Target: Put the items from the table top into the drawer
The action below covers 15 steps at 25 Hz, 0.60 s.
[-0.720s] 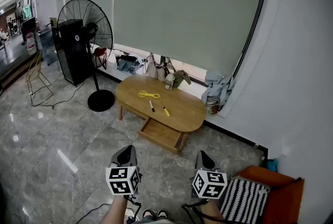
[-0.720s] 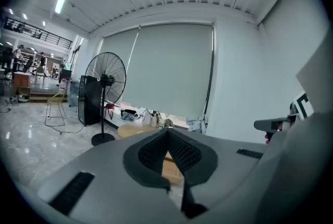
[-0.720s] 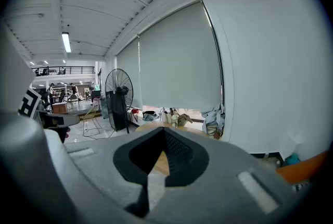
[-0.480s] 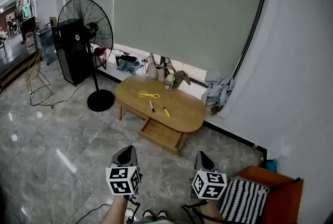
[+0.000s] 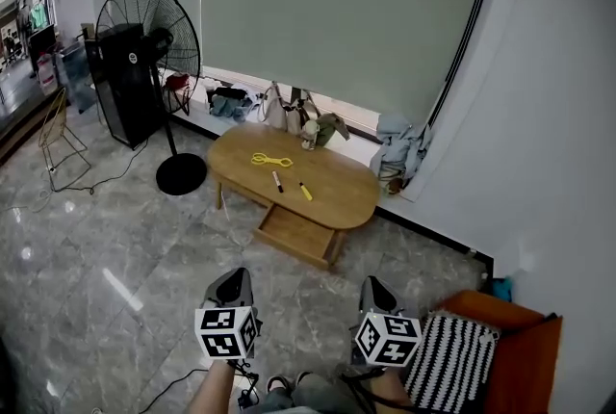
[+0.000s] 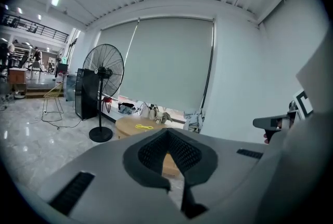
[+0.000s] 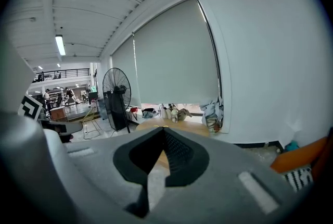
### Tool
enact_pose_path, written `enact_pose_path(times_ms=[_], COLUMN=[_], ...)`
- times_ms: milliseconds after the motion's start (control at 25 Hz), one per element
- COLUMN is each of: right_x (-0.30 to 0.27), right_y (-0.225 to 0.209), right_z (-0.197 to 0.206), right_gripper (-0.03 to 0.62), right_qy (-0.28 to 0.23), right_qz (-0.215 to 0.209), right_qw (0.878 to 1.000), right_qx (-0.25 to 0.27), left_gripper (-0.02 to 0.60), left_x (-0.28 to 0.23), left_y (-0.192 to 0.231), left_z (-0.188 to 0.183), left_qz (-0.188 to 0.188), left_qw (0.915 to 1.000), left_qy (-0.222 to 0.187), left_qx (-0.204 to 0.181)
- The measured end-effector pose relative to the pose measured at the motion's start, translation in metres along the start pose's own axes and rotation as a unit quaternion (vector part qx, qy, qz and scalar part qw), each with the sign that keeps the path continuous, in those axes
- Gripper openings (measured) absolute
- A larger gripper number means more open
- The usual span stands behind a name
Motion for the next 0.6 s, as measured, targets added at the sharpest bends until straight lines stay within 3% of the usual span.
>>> enact_pose_path(times_ms=[360, 600], right_x=[-0.035, -0.085], right_y=[-0.029, -0.053], right_z=[0.007, -0.028], right_gripper=[0.005, 0.005], right_qy=[0.021, 0.019], right_qz=[0.028, 0.021], right_qw=[0.999, 0.999], right_qx=[-0.027, -0.021], left_gripper=[-0.005, -0.005], left_x=[-0.044, -0.102], left_y=[0.002, -0.003], left_z=[0.008, -0.016], left_qz=[0.004, -0.006], left_qw=[0.9996, 0.9996], left_qy=[0.028, 0.026], left_qx=[-0.008, -0.003])
Point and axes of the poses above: the fingertips, and each gripper's own axes: x backward along the fingers, y to its left, z out of its underside, the point moved 6 cm from there along x, backward along the fingers, and after that the axes turned 8 degrees about -x, right-handed, at the moved point
